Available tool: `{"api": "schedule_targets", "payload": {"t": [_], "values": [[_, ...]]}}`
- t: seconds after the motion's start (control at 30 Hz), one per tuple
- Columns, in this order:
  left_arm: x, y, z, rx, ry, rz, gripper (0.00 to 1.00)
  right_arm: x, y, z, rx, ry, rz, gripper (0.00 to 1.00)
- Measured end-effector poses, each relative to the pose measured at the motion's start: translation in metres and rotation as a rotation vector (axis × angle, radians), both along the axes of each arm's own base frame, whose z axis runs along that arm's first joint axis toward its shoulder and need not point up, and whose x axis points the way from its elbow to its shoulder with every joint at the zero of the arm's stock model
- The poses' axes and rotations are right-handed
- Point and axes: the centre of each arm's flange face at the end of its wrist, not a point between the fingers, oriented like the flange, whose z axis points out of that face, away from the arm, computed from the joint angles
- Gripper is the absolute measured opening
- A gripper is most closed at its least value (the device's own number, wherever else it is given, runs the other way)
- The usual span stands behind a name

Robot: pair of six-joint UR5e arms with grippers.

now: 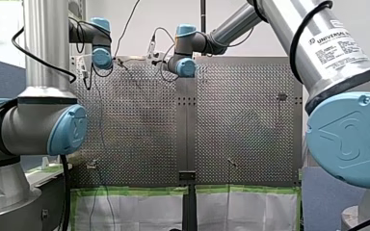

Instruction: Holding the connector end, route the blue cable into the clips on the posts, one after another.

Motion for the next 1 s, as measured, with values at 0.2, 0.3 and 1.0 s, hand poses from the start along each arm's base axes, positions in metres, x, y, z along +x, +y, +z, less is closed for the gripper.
{"api": "schedule_targets", "payload": {"t": [0.2,0.3,1.0], "values": [[0.007,0.004,-0.003,0.0,0.01,-0.006,0.0,0.004,-0.003,0.002,-0.005,-0.005,0.001,0.0],[0.008,0.006,-0.003,-0.002,0.008,-0.01,0.0,0.006,-0.005,0.004,-0.008,-0.009,0.001,0.0],[0.038,0.021,0.004,-0.029,-0.024,-0.059,0.0,0.008,-0.034,-0.008,0.001,-0.003,-0.027,0.0]]}}
